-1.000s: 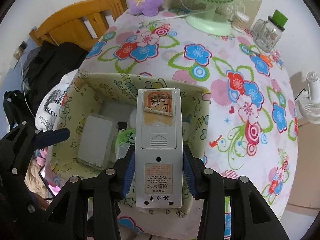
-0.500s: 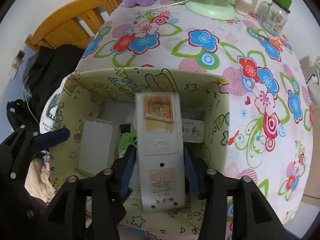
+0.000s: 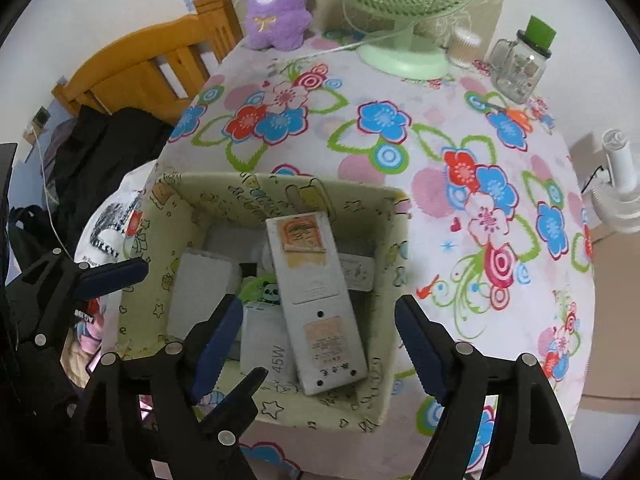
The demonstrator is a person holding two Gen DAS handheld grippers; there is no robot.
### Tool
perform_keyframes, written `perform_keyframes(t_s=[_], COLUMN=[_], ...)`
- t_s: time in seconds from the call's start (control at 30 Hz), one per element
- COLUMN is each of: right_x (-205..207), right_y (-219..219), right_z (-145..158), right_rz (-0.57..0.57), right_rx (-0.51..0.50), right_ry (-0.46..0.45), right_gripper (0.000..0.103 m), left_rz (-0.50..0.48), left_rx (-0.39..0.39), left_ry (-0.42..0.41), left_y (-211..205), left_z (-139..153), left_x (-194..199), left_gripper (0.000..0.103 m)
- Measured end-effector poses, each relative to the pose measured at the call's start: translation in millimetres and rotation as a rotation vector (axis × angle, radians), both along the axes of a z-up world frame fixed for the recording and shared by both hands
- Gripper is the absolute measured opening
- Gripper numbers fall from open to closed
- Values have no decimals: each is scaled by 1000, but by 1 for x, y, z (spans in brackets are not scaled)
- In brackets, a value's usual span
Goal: Organize rigid objects
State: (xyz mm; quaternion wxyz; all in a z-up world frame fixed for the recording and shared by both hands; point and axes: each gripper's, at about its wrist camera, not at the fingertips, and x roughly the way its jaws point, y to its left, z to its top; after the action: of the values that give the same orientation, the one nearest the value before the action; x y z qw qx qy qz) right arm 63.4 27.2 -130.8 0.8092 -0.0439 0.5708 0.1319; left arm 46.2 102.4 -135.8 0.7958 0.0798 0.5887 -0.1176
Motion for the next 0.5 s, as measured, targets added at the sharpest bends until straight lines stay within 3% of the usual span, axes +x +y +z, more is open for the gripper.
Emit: perform_keyframes(t_s=[0.33,0.5], right_x=[-9,-15], right_y=[-25,-47], right_z=[17,32], right_rz=[-25,-68], right_rx=[-15,-18], right_ry=[-40,-74], right_gripper=[81,81], left_rz=[35,77], left_rx=[26,-12], left_ry=[-44,-49], left_y=[-15,-20], left_z=[17,28], left_x=[-6,-8], left_gripper=[103,103])
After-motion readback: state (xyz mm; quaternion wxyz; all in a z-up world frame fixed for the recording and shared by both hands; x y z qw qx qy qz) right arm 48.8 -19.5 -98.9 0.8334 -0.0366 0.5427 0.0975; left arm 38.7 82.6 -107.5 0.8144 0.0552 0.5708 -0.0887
